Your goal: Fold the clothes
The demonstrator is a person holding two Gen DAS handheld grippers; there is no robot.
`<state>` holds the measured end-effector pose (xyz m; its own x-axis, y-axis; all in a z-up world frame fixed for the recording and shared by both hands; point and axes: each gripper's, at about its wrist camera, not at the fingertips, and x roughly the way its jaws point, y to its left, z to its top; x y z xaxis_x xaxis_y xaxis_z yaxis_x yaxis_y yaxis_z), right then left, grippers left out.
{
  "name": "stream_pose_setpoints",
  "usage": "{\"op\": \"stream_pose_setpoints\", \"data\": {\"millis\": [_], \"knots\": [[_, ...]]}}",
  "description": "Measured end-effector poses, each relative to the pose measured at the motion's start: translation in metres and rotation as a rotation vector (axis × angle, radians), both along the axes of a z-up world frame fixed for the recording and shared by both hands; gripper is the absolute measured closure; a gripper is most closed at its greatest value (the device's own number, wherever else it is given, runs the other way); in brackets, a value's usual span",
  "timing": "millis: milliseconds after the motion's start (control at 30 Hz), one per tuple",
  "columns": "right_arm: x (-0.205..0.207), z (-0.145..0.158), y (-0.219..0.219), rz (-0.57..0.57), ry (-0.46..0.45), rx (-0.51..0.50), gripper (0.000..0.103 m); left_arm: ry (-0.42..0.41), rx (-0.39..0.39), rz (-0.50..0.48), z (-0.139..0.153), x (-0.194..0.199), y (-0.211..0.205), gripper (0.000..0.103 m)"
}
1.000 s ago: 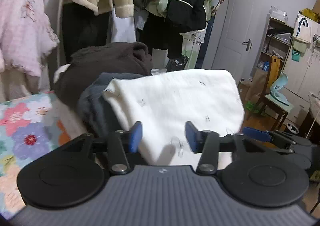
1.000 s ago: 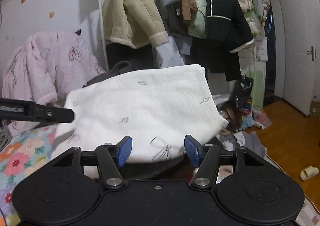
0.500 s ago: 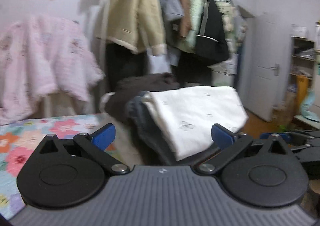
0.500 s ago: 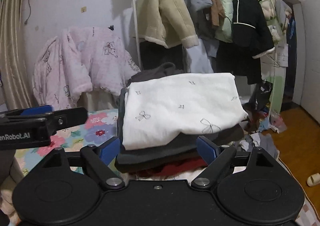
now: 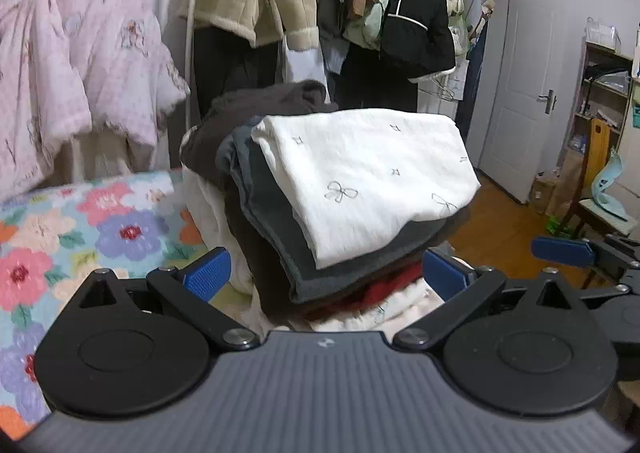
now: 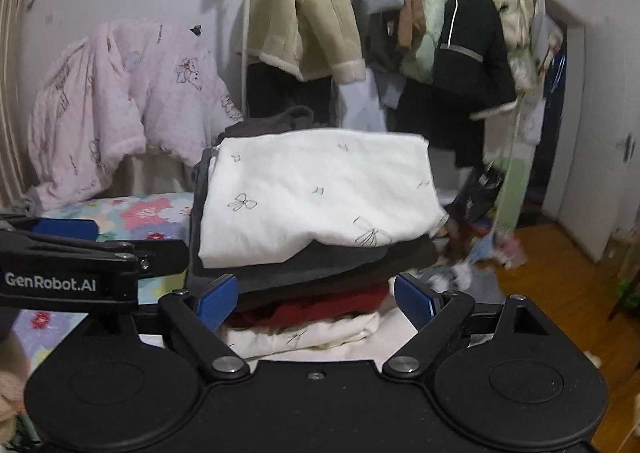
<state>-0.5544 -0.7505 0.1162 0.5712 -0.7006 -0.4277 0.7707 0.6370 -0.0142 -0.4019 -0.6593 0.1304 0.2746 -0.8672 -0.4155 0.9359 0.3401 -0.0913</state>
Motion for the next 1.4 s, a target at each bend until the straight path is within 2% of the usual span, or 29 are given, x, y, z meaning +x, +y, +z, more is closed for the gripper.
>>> {"op": "stream_pose_setpoints", "data": {"millis": [100, 300, 433, 800, 1400], "knots": [[-0.001, -0.004, -0.004, -0.013, 0.016, -0.008, 0.014, -0.060, -0.004, 0.000, -0.002, -0.009, -0.002, 0.000], [-0.004, -0.011, -0.012, -0.021, 0.008, 0.008, 0.014, -0.007, 0.004, -0.006, -0.010, -0.009, -0.007, 0.000], [-0.003, -0.014, -0.013, -0.014, 0.015, 0.004, 0.014, 0.051, 0.059, -0.001, -0.014, -0.001, -0.016, 0.000], [0.005, -0.016, -0.022, 0.001, 0.000, 0.019, 0.014, 0.015, 0.094, 0.034, -0.018, -0.002, -0.024, 0.000], [0.005, -0.017, -0.021, -0.007, -0.009, 0.037, 0.014, 0.038, 0.105, 0.065, -0.019, 0.002, -0.025, 0.000]]}}
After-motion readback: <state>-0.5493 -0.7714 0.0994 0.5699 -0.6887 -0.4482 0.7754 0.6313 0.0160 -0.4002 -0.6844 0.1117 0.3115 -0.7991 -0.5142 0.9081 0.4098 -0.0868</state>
